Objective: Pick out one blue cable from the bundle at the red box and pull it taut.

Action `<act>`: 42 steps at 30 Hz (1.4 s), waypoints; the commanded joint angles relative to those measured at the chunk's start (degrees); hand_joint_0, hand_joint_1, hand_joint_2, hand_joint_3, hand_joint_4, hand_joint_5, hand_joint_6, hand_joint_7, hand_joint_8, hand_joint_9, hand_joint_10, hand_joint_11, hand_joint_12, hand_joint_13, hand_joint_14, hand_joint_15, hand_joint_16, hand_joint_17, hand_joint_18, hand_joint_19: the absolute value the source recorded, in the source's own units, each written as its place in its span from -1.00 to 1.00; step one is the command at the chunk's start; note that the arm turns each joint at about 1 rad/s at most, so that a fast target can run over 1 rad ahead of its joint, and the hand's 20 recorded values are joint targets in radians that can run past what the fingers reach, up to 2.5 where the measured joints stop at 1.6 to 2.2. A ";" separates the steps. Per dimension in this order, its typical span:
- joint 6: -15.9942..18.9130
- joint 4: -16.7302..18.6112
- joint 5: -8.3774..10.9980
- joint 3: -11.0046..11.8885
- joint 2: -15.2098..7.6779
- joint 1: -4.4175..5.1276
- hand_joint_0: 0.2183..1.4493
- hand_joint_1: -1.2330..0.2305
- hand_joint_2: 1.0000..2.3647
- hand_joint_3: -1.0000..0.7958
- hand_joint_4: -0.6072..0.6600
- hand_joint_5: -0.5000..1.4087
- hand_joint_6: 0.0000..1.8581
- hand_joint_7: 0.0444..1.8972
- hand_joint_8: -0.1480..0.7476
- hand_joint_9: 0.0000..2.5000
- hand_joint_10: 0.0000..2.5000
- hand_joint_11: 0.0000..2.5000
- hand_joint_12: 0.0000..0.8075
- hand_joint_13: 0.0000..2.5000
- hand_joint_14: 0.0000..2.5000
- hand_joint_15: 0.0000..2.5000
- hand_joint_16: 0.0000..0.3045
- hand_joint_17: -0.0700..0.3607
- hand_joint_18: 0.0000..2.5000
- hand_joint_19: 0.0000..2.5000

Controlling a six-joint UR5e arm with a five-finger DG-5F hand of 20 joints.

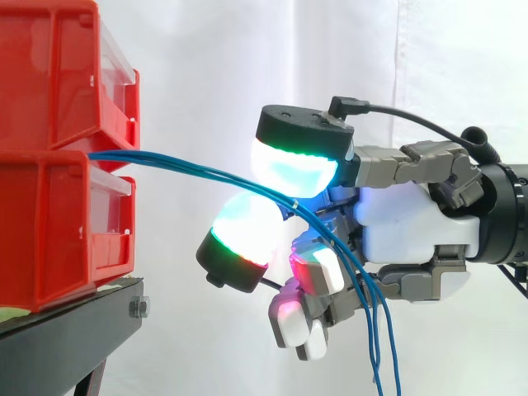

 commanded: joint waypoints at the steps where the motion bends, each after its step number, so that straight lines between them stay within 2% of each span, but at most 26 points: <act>1: -0.01 -0.80 -0.04 0.28 0.02 -0.08 -0.33 -0.02 -0.99 -0.05 0.28 -0.58 -0.14 -0.12 0.04 -0.06 -0.98 -0.50 -0.06 -0.23 -0.99 -0.68 -0.60 -0.04 -0.43 -0.37; 6: -0.09 -0.89 -0.04 0.28 -0.07 -0.08 -0.35 -0.06 -0.98 -0.08 0.29 -0.58 -0.14 -0.12 0.04 -0.05 -0.98 -0.50 -0.06 -0.22 -0.99 -0.67 -0.60 -0.04 -0.42 -0.37; 11: 0.08 -1.24 -0.13 0.28 0.02 -0.08 -0.41 -0.16 -0.98 -0.21 0.21 -0.59 -0.13 -0.11 -0.02 -0.09 -0.98 -0.48 -0.14 -0.25 -0.98 -0.65 -0.65 -0.13 -0.47 -0.35; 16: 0.17 -1.42 -0.74 0.37 0.02 -0.17 -0.45 -0.15 -0.99 -0.31 0.22 -0.59 -0.12 -0.13 -0.02 -0.08 -0.98 -0.49 -0.13 -0.25 -0.99 -0.66 -0.65 -0.12 -0.47 -0.35; 25: 0.17 -2.03 -1.09 0.72 0.02 -0.43 -0.40 -0.11 -0.98 -0.17 0.16 -0.58 -0.04 -0.18 0.00 -0.05 -0.98 -0.48 -0.14 -0.24 -0.99 -0.65 -0.66 -0.13 -0.47 -0.35; 29: 0.17 -2.65 -1.53 1.43 0.02 -0.61 -0.39 -0.14 -0.98 -0.10 0.18 -0.57 -0.03 -0.20 0.06 -0.04 -0.98 -0.49 -0.05 -0.22 -0.99 -0.68 -0.60 -0.04 -0.41 -0.37; 37: 0.08 -4.23 -2.41 2.57 0.02 -1.05 -0.38 -0.22 -0.98 -0.11 0.17 -0.59 -0.02 -0.26 0.03 -0.10 -0.98 -0.47 -0.07 -0.25 -0.98 -0.66 -0.61 -0.05 -0.43 -0.35; 42: 0.08 -4.23 -2.85 2.48 0.02 -1.40 -0.32 -0.37 -0.98 -0.13 -0.05 -0.61 0.00 -0.27 -0.05 -0.11 -0.98 -0.42 -0.16 -0.28 -0.99 -0.64 -0.66 -0.13 -0.46 -0.34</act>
